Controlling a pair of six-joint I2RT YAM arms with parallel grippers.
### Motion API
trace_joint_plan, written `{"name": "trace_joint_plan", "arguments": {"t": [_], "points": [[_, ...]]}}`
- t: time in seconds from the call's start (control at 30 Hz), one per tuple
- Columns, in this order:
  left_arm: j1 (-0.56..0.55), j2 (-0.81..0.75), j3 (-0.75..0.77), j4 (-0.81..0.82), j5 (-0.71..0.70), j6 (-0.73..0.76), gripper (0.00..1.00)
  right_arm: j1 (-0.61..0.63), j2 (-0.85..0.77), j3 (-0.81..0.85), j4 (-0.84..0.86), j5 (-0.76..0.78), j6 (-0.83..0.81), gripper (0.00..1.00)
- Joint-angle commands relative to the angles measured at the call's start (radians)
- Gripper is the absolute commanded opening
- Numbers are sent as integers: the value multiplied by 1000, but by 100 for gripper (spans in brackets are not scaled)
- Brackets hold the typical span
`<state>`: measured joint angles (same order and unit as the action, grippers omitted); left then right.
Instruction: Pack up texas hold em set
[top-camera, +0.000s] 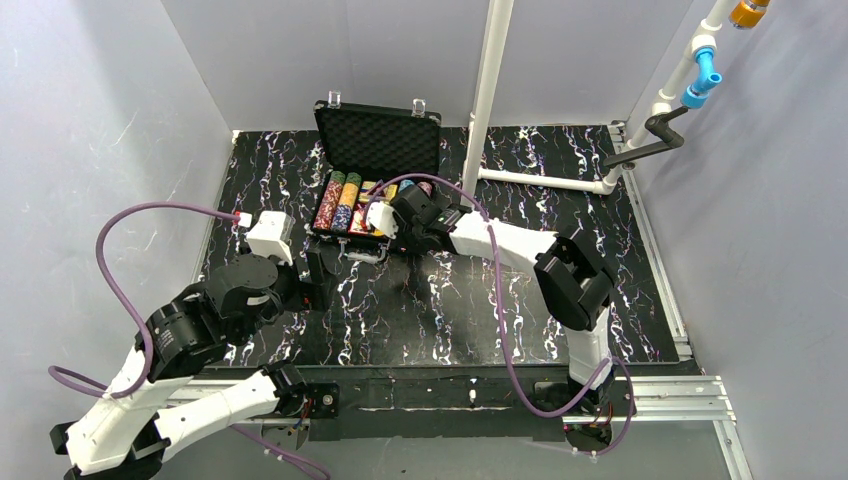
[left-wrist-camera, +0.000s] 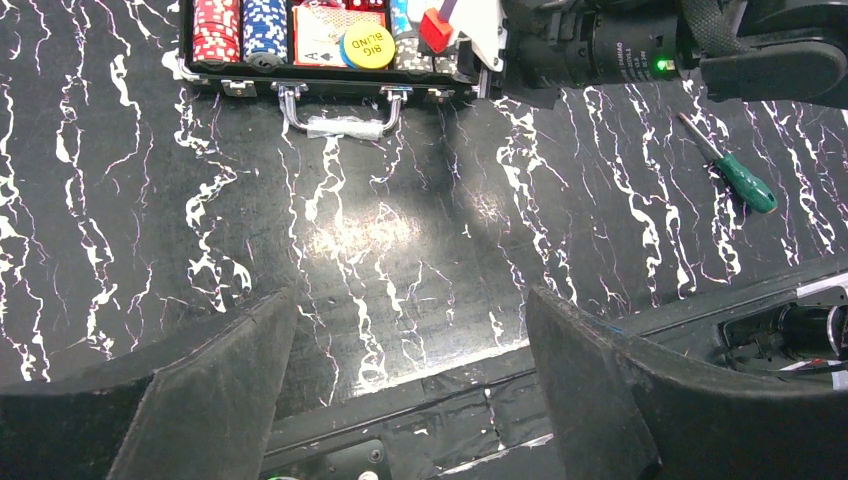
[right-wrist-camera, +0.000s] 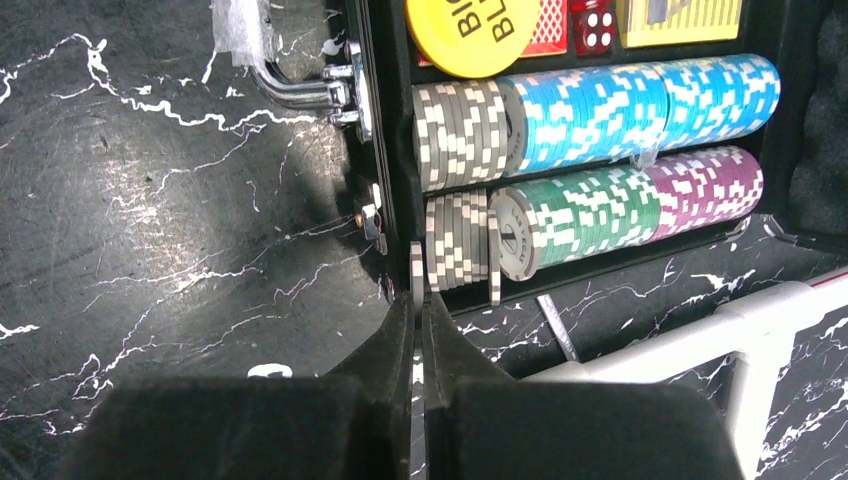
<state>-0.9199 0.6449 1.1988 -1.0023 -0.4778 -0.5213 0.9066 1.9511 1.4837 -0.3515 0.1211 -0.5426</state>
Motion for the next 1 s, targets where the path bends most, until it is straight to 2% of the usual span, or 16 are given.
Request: {"name": "trace_joint_plan", "arguments": {"t": [0.0,0.47,0.63,0.67,0.73,0.97], "points": [[1,12,12,-6,-7,4,84,-3,30,86,12,29,-40,1],[1,13,10,-7,-12,9,84,-7,90,162,-34,28,-86,1],[1,14,7,-8,-5,5,84,-8,78,126,-43,-7,-105,1],[0,12,6,-10,-4,4,84,-9,79,124,-46,-18,-106,3],[1,12,4,-8,-3,3,84,-11,85,131,-72,-38,-106,13],[1,19,9,-8,2,0,84,-16,80,146,-70,-46,-59,33]]}}
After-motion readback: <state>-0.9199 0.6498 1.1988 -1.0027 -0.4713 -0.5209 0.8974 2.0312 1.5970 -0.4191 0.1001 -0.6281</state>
